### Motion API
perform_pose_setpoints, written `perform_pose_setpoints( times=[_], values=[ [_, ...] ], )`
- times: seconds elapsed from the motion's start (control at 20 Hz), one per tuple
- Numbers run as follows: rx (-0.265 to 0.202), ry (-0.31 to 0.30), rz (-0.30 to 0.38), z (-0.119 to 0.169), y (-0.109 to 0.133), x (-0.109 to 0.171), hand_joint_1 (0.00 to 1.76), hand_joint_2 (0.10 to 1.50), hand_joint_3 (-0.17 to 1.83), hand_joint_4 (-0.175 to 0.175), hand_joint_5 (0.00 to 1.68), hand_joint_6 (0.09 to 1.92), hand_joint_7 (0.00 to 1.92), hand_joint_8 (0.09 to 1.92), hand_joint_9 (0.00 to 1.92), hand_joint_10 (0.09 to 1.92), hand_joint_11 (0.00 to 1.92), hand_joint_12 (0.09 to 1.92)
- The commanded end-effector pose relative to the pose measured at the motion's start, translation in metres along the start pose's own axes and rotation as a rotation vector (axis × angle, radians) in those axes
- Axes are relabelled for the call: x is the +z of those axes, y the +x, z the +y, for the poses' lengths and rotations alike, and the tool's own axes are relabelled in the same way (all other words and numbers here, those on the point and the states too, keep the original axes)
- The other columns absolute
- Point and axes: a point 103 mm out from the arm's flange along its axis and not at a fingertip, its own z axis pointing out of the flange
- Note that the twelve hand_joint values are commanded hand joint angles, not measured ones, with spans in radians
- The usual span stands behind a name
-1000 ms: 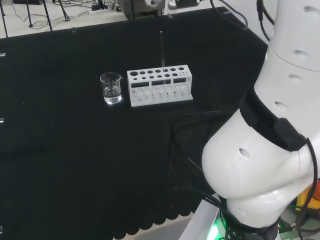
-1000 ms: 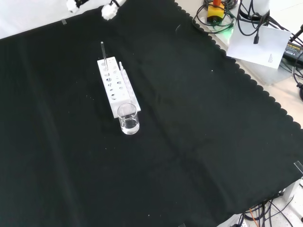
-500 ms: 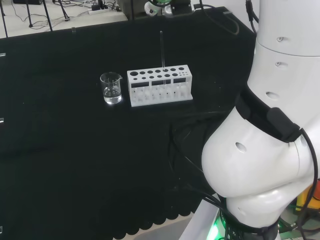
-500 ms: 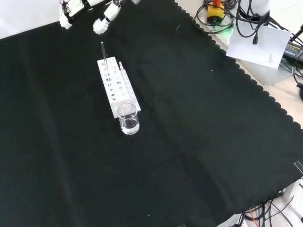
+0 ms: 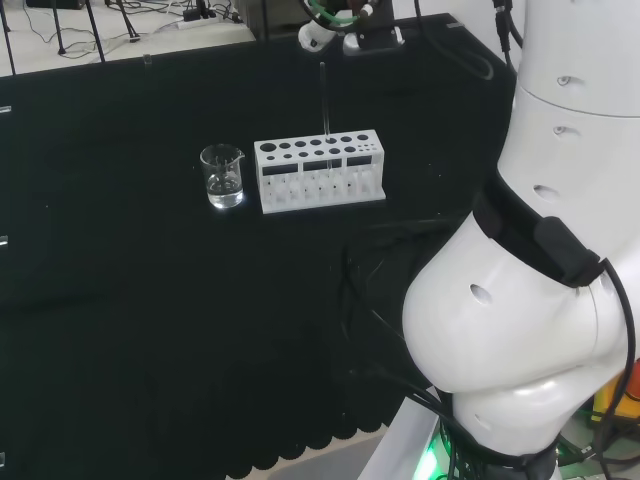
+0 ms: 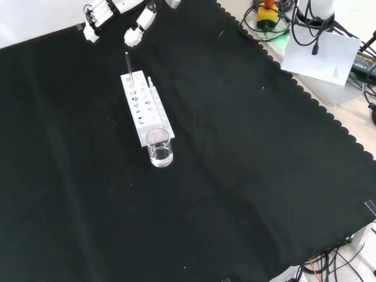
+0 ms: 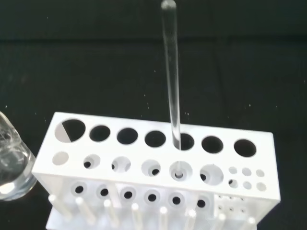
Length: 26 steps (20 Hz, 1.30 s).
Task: Take the glass rod from the white test tube rack.
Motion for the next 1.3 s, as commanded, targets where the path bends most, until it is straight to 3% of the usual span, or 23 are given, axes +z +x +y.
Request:
perform_pose_setpoints(
  times=[0.05,0.3,0.75,0.85,1.0,1.3],
  values=[
    [0.078,0.045,-0.051,-0.001,0.006,0.013,0.61,1.27,-0.17,-0.175,0.08,0.09,0.00,0.56,0.00,0.66,0.00,0.89],
    [0.057,0.035,-0.022,-0.003,0.004,0.024,0.60,1.27,-0.17,-0.175,0.09,0.09,0.00,0.65,0.00,0.75,0.00,0.98],
    [0.024,0.043,0.027,-0.019,-0.023,0.046,0.60,1.28,-0.17,-0.175,0.11,0.09,0.00,0.87,0.02,0.91,0.00,1.15],
    [0.035,0.039,0.029,-0.023,-0.027,0.046,0.59,1.28,-0.17,-0.175,0.12,0.09,0.01,0.90,0.04,0.93,0.00,1.19],
    [0.031,0.051,0.011,-0.020,-0.025,0.048,0.59,1.28,-0.17,-0.175,0.13,0.09,0.06,0.93,0.11,0.95,0.00,1.29],
    [-0.019,0.052,-0.001,-0.002,-0.007,0.056,0.60,1.29,-0.17,-0.175,0.17,0.09,0.22,0.97,0.43,0.94,0.07,1.42]
  ],
)
